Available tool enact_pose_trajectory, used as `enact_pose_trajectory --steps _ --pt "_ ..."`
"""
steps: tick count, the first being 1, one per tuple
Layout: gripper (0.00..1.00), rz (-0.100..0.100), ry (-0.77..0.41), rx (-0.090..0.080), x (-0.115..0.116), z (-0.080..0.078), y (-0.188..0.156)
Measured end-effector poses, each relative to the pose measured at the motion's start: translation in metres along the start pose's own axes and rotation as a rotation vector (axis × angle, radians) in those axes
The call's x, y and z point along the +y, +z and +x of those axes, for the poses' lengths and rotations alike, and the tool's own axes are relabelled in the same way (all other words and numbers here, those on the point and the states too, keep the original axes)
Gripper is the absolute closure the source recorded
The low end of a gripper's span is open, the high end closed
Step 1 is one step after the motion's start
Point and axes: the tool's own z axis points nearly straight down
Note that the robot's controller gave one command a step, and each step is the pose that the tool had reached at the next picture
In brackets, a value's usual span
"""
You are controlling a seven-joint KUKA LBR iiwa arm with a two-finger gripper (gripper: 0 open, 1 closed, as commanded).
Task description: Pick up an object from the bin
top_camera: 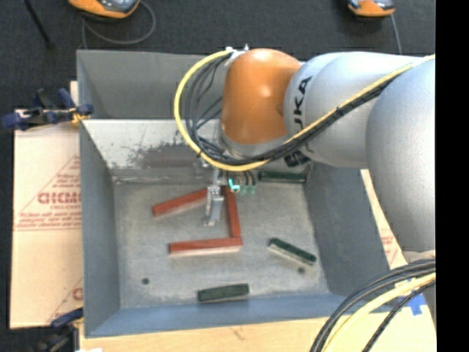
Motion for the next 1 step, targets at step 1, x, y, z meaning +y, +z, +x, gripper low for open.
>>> enact_pose_trajectory --steps 1 --pt "0.0 0.003 -0.019 -0.003 -0.0153 -0.0266 0.0895"
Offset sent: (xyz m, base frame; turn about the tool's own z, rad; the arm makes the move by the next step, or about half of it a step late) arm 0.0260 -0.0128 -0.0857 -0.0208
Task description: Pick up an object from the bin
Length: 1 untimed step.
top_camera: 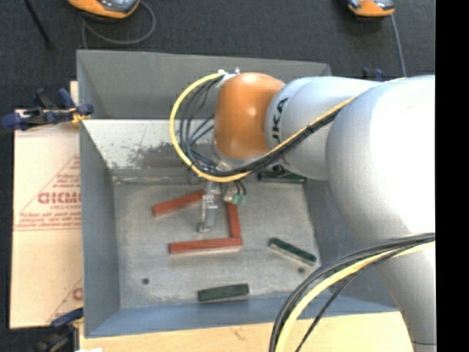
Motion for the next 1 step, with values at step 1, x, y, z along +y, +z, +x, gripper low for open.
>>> enact_pose_trajectory --steps 1 --pt "1.0 -0.003 0.001 -0.005 0.0015 -0.0009 -0.005"
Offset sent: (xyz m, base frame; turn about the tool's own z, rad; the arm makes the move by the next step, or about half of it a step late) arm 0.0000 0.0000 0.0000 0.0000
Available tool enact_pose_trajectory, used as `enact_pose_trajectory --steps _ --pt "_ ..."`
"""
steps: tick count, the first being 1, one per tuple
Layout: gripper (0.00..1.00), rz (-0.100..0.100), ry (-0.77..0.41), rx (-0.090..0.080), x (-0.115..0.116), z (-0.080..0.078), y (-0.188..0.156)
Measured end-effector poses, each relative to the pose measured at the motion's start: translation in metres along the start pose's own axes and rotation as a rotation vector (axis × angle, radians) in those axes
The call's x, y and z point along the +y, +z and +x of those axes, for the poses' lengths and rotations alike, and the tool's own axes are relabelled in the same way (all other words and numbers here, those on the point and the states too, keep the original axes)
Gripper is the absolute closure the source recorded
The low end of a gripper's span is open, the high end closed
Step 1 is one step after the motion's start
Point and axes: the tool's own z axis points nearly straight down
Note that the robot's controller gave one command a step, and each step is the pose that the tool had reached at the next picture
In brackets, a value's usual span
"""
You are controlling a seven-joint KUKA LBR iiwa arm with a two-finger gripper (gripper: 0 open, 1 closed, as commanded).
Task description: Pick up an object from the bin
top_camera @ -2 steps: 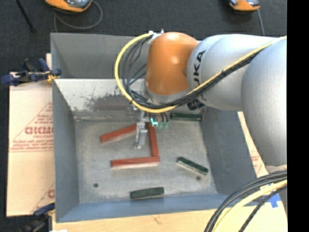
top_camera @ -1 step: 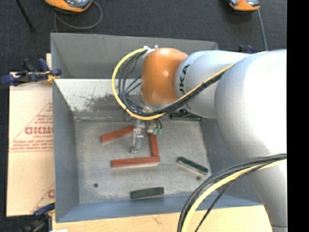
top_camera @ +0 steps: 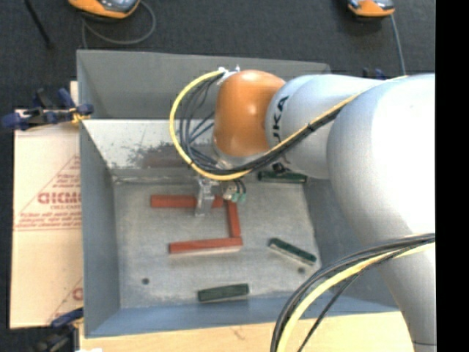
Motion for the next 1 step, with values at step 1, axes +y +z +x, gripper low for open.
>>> enact_pose_trajectory --steps 1 --pt "1.0 0.001 -0.016 -0.011 0.0094 -0.0086 -0.166"
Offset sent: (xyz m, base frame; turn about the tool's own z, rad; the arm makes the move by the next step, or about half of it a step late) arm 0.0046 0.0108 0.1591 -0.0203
